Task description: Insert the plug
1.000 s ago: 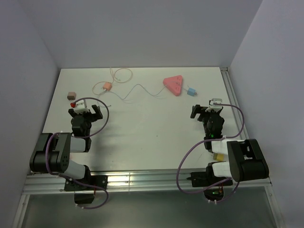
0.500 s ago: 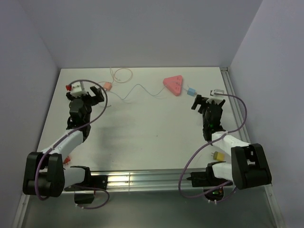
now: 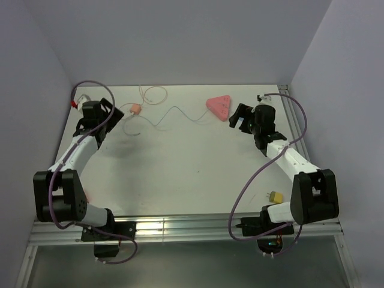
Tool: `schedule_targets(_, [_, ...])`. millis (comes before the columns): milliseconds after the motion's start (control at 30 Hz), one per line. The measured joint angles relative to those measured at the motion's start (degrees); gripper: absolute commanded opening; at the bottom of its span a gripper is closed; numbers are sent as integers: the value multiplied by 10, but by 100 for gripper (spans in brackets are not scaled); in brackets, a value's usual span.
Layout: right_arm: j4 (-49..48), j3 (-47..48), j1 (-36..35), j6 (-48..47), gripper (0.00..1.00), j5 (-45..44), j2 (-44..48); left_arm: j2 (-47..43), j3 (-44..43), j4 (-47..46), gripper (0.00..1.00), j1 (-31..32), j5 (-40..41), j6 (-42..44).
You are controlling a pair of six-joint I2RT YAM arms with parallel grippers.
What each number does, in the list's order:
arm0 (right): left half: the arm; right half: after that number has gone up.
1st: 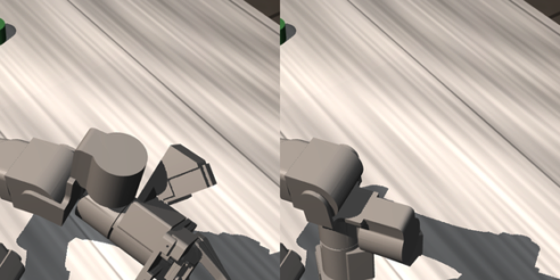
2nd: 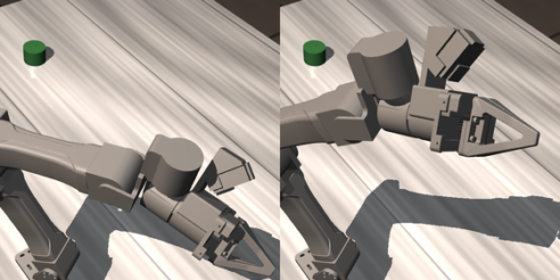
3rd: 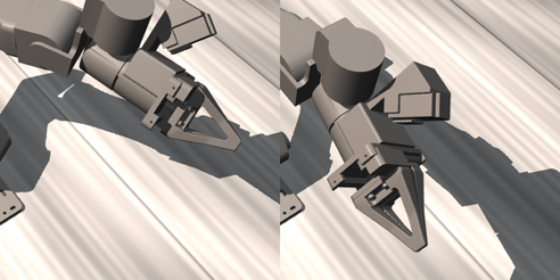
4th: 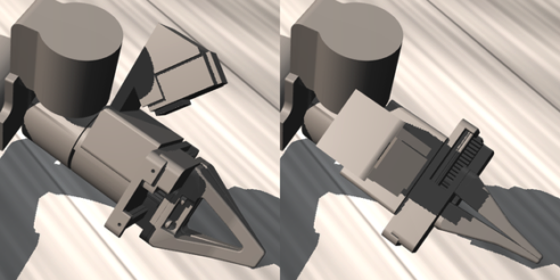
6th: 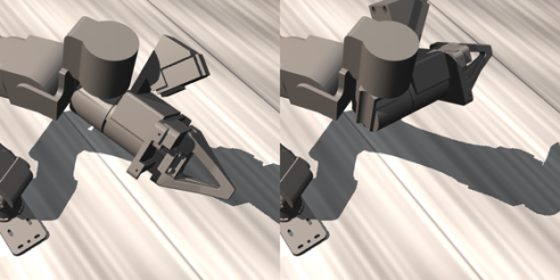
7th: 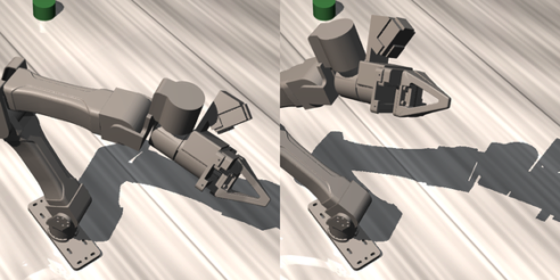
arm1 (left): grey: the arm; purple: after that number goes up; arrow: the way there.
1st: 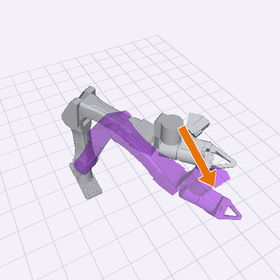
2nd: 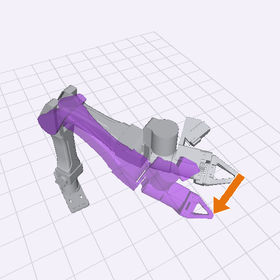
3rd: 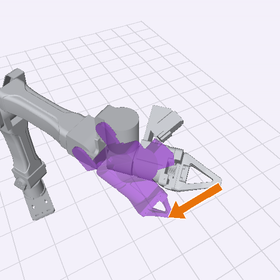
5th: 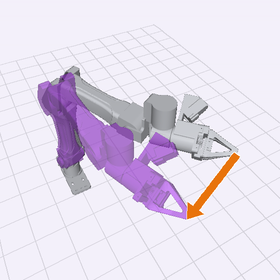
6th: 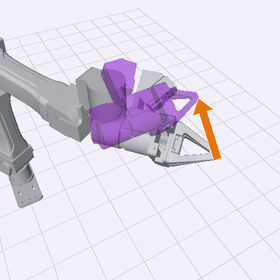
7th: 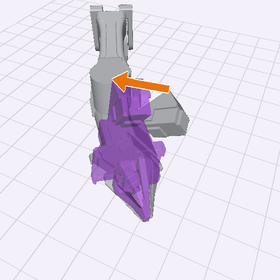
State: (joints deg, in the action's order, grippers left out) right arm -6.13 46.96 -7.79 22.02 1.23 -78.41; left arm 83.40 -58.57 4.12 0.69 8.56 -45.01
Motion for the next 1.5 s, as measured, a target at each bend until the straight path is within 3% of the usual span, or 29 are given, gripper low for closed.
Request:
schedule_targets(133, [28,-2,-15,11,100,34,35,-78,97,31,99,-40,-51,-14])
schedule_targets(233, [41,-2,-39,11,100,46,63,-172,110,81,99,-44,-51,-19])
schedule_targets(300, [38,-2,-52,18,100,72,74,-232,107,110,100,-52,-21,-42])
schedule_targets(367, [29,-2,-55,30,100,108,75,-284,105,147,91,-69,12,-59])
schedule_targets(467, [30,-3,-54,45,100,151,65,-323,87,233,89,-88,78,-84])
schedule_targets(667, [74,-3,-69,52,100,171,68,-266,17,479,98,-90,215,-185])
schedule_targets(900, [122,0,-75,51,100,183,136,-180,16,659,91,-99,280,-295])
schedule_targets(967, [136,4,-75,49,100,183,159,-170,16,679,81,-108,283,-310])
schedule_targets(1033, [147,11,-76,47,100,181,176,-170,16,694,77,-122,284,-320])
schedule_targets(1300, [182,27,-84,38,100,179,194,-159,32,713,77,-228,242,-337])
schedule_targets(1500, [193,27,-99,38,100,179,194,-155,93,696,75,-300,210,-338])
